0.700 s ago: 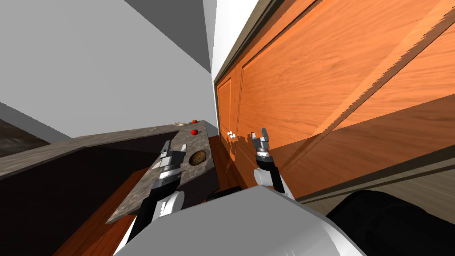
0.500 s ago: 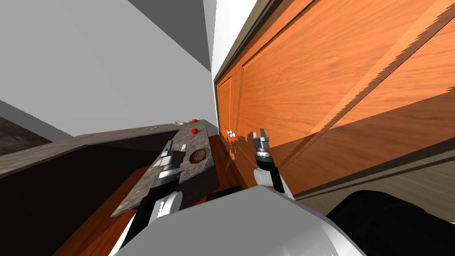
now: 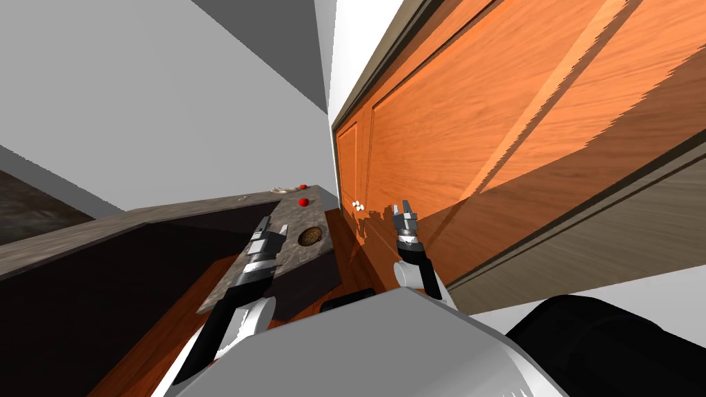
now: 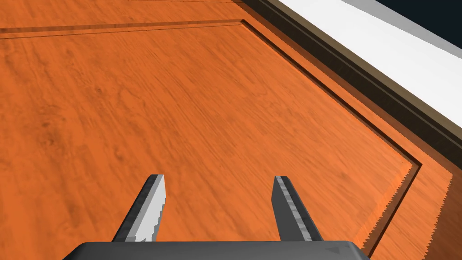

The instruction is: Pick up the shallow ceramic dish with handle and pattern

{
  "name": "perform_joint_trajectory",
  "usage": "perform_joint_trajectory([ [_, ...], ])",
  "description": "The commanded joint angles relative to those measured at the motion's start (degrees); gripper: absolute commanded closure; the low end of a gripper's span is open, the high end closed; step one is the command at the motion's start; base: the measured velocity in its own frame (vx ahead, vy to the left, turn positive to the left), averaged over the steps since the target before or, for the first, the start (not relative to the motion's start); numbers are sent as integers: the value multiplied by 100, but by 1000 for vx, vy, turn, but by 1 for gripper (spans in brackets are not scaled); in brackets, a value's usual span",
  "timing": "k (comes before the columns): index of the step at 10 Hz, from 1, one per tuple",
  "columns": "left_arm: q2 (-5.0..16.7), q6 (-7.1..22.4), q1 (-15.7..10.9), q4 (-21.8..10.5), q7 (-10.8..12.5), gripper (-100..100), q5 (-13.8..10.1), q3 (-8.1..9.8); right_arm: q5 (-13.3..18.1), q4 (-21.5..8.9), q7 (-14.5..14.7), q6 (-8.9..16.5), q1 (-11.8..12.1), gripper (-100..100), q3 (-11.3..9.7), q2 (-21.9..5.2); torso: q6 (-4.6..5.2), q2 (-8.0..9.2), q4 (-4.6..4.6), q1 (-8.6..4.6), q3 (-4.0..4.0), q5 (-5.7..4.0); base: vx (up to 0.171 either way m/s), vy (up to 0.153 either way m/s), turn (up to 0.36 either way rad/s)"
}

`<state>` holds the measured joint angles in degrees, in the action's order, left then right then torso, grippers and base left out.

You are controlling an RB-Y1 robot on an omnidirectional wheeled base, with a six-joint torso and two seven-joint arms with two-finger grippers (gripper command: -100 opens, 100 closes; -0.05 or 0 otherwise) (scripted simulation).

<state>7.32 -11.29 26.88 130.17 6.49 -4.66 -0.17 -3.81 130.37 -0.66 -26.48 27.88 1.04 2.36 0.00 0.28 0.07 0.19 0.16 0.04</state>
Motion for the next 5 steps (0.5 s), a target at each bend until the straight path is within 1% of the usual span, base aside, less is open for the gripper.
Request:
perform_joint_trajectory([
  [1,21,179,-16,31,28,-100,23,44,0,0,0,0,0,0,0,0,0,0,0,0,0,0,-50,32,-4],
  [2,50,388,-42,67,74,-100,60,125,0,0,0,0,0,0,0,0,0,-6,-1,-5,-3,-1,-44,28,-3],
  [3,72,526,-68,106,122,-100,100,211,0,0,0,0,0,0,0,0,0,-9,-2,-6,-5,-1,-63,46,-6],
  [4,72,608,-68,106,122,-100,100,211,0,0,0,0,0,0,0,0,0,-5,-1,-1,-3,-1,-47,29,-10],
  [5,88,830,-93,147,173,-100,142,300,0,0,0,0,0,0,0,0,0,-9,-2,-6,-5,-1,-45,25,-6],
])
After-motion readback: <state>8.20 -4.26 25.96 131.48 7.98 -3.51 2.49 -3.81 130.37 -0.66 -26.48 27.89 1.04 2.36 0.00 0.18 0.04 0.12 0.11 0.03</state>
